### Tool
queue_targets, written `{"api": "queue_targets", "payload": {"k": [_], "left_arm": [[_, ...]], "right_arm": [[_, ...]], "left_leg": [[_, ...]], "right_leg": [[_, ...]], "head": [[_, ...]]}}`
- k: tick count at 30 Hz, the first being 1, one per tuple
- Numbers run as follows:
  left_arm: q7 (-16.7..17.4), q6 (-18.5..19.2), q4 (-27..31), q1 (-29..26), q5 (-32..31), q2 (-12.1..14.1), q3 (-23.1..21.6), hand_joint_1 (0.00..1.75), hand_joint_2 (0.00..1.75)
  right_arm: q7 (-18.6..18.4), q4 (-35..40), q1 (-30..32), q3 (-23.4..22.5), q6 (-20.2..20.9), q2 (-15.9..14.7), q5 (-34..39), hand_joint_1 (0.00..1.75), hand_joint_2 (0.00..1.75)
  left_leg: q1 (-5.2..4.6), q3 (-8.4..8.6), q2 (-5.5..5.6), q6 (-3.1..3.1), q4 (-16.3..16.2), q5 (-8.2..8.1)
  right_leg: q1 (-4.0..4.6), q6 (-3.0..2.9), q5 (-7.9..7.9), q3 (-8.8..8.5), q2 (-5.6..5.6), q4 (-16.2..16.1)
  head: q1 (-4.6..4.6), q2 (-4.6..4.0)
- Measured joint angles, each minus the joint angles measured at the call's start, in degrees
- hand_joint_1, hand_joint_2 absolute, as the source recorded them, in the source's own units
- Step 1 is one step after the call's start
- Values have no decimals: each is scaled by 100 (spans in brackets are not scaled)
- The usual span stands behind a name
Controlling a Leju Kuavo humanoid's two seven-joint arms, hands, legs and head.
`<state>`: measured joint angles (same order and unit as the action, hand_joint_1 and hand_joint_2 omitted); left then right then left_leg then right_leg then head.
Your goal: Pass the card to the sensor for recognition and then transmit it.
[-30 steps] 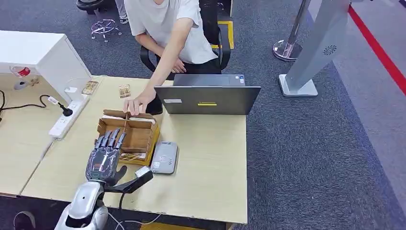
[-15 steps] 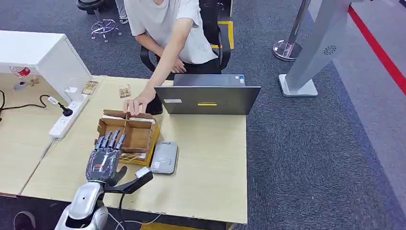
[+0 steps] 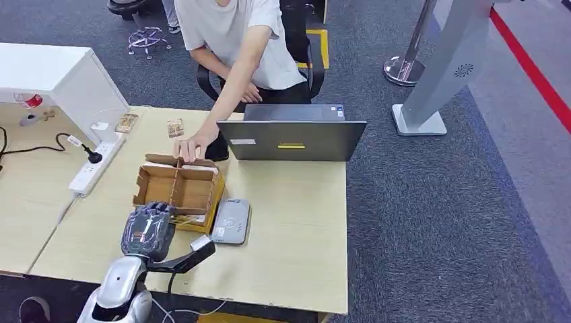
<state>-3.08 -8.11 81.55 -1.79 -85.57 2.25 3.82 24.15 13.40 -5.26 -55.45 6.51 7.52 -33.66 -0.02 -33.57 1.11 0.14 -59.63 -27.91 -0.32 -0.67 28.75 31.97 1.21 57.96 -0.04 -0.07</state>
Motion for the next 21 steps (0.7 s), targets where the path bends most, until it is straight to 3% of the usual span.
{"api": "queue_targets", "payload": {"k": [21], "left_arm": [[-2,55,0,15,107,55,0,175,175]], "right_arm": [[0,0,1,-48,0,0,-44,0,0]], "left_leg": [[0,1,-2,0,0,0]], "right_leg": [[0,0,0,0,2,0]], "head": [[-2,0]]}}
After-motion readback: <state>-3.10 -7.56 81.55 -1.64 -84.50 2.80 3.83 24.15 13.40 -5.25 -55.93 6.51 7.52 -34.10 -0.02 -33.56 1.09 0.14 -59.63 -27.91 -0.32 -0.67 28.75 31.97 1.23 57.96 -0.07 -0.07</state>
